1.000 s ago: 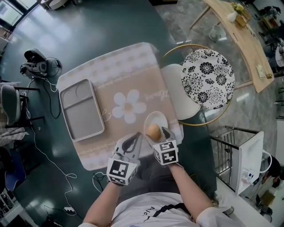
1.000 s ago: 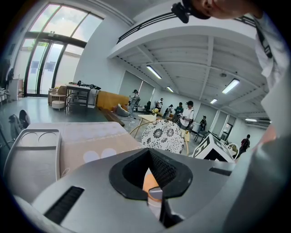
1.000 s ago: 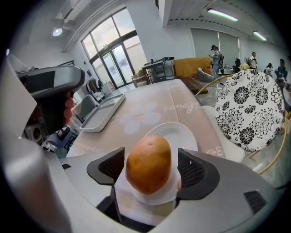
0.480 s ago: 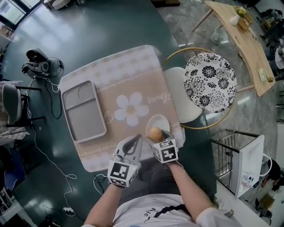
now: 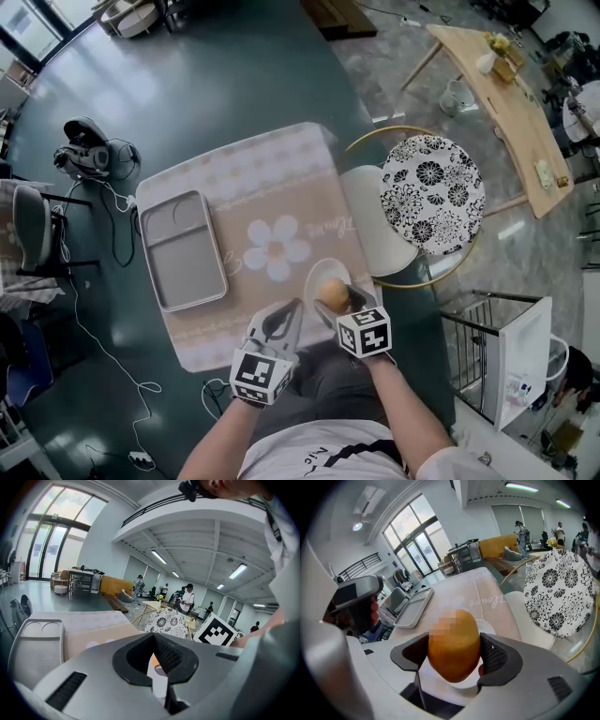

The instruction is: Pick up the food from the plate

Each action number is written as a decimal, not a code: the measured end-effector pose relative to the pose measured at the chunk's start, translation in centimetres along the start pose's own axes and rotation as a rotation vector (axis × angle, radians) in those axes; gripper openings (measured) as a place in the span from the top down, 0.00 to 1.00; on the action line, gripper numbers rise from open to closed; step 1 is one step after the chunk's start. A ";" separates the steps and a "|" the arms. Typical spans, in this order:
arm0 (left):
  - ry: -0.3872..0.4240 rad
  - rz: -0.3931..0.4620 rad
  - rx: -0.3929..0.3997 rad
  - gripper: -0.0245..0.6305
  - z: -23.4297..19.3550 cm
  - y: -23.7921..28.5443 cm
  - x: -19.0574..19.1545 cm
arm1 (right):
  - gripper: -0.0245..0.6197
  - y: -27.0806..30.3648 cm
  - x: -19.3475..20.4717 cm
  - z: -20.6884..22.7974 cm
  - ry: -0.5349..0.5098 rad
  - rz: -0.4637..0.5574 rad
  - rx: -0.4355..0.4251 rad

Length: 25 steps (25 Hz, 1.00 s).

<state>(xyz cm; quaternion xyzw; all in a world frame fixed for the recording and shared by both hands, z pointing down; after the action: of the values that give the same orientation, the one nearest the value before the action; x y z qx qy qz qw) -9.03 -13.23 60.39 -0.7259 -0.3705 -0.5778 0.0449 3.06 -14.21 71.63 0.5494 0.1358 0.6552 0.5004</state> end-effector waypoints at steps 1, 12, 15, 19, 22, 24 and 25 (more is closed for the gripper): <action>0.001 0.003 0.005 0.95 0.3 -0.2 -0.5 | 0.46 -0.6 -0.6 -0.2 -0.005 0.015 -0.008; 0.009 0.011 0.010 0.95 3.6 -2.6 -5.5 | 0.46 -8.0 -6.7 -2.8 -0.014 0.164 -0.071; 0.002 0.023 0.028 0.95 5.0 -3.3 -6.8 | 0.46 -9.9 -7.5 -3.3 -0.005 0.198 -0.085; 0.021 0.036 0.035 0.95 6.4 -4.0 -8.2 | 0.46 -12.2 -9.0 -4.0 -0.001 0.250 -0.100; 0.038 0.051 0.030 0.95 6.9 -4.4 -9.4 | 0.46 -14.1 -10.9 -4.8 0.002 0.310 -0.114; 0.045 0.064 0.034 0.95 7.6 -5.1 -10.3 | 0.46 -15.9 -11.9 -5.6 0.004 0.354 -0.122; 0.050 0.071 0.037 0.95 8.0 -5.5 -10.8 | 0.46 -16.8 -12.4 -6.1 0.003 0.377 -0.128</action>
<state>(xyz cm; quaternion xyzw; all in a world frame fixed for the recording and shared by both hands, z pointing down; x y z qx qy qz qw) -6.41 -10.54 46.35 -0.7230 -0.3540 -0.5866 0.0882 5.06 -14.17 49.98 0.5312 -0.0105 0.7455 0.4023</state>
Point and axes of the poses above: the fingertips, and each gripper's own axes: y forward along the fingers, z to its right, x out of its underside, the point moved 4 cm from there along -y, backward along the fingers, and after that the axes turned 4 degrees about z, right-handed, at the moved point
